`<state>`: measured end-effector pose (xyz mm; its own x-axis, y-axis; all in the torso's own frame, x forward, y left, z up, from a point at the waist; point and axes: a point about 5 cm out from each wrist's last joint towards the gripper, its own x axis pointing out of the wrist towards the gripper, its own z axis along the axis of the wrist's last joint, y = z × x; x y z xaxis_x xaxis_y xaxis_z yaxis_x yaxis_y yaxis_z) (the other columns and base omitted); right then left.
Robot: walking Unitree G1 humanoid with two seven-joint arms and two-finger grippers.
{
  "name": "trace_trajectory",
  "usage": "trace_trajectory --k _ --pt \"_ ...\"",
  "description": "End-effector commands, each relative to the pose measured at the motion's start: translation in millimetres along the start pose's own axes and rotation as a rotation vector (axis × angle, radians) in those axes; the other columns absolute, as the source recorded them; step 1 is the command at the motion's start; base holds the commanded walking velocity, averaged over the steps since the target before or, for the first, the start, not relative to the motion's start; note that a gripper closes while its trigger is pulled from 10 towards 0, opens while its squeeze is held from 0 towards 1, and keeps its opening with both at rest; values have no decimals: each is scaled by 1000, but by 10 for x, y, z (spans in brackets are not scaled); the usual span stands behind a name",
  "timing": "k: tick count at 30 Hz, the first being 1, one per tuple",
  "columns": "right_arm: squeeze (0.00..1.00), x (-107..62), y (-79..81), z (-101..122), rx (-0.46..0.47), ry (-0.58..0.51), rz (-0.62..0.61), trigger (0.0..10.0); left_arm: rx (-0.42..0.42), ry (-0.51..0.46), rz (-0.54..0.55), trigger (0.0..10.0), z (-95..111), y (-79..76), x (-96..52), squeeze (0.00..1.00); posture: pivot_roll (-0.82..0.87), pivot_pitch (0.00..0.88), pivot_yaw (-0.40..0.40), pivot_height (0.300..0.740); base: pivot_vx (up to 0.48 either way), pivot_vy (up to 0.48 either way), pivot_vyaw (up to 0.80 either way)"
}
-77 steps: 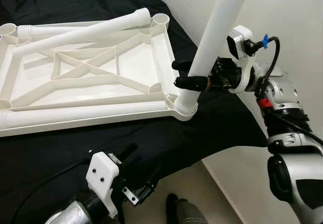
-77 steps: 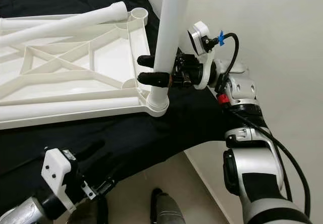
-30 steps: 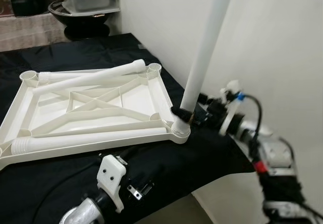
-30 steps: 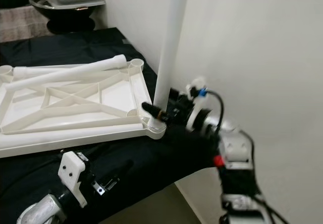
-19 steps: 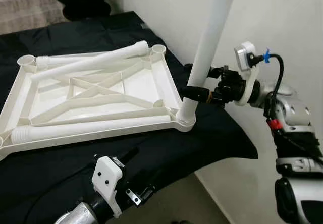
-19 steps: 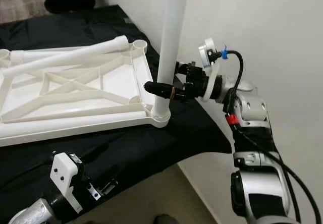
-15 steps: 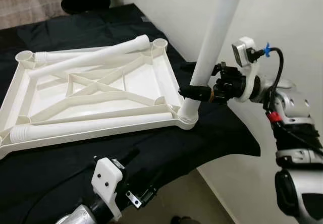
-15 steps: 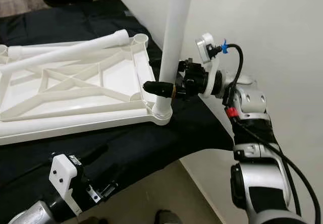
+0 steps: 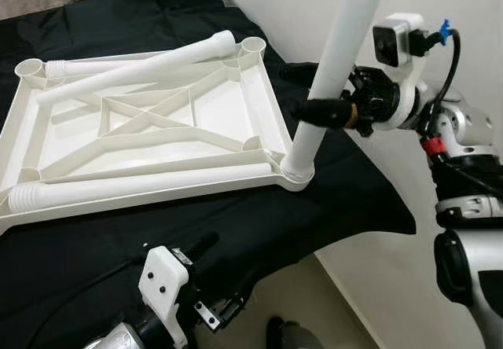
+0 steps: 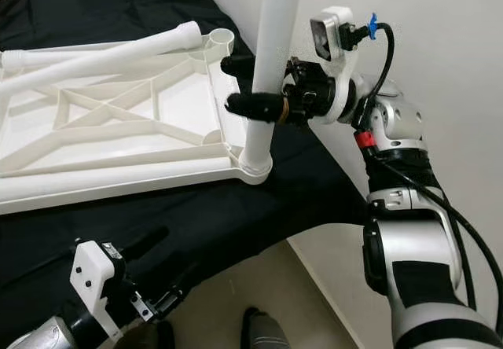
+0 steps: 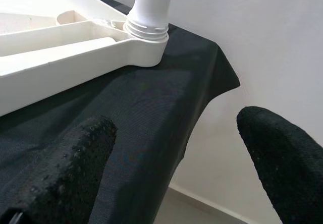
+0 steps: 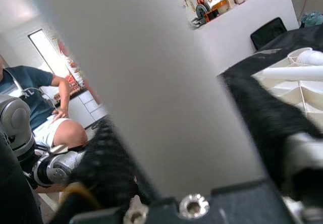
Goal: Building children table
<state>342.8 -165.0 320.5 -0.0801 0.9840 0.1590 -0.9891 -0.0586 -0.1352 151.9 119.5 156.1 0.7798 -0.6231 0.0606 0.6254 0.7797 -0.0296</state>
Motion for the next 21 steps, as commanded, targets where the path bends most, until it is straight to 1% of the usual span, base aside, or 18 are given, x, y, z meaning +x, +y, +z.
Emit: trace_trajectory --k 1,9,11,12,13,14,16,17,18,19,20,21 --pt "0 66 9 84 -13 -4 55 0 -4 24 -8 10000 -7 -23 -26 0 108 285 -51 740 0 0 0" --pt "0 61 34 137 -17 26 76 0 -4 25 -5 10000 -4 -14 -1 0 98 280 -53 740 0 0 0" --pt "0 60 28 128 -33 77 71 0 -4 25 -5 10000 -6 -3 12 0 85 274 -51 740 0 0 0" --pt "0 60 28 128 -33 77 71 0 -4 25 -5 10000 -6 -3 12 0 85 274 -51 740 0 0 0" --pt "0 55 17 124 -45 103 62 0 -4 25 -5 10000 -7 1 17 0 85 274 -51 740 0 0 0" --pt "0 30 2 115 -80 148 37 0 -4 24 -5 10000 -12 3 27 0 73 269 -61 740 0 0 0" --pt "0 30 2 115 -80 148 37 0 -4 24 -5 10000 -12 3 27 0 73 269 -61 740 0 0 0" --pt "0 -6 -7 101 -118 195 6 0 -4 22 -3 10000 -17 2 37 0 63 266 -73 740 0 0 0" --pt "0 -69 -30 14 -148 286 -156 0 -4 17 0 10000 -23 0 48 0 51 264 -94 740 0 0 0" --pt "0 -69 -30 14 -148 286 -156 0 -4 17 0 10000 -23 0 48 0 51 264 -94 740 0 0 0" --pt "0 -188 1 -207 -170 428 -432 0 -3 14 3 10000 -36 -7 57 0 44 254 -137 740 0 0 0" --pt "0 -188 1 -207 -170 428 -432 0 -3 14 3 10000 -36 -7 57 0 44 254 -137 740 0 0 0"
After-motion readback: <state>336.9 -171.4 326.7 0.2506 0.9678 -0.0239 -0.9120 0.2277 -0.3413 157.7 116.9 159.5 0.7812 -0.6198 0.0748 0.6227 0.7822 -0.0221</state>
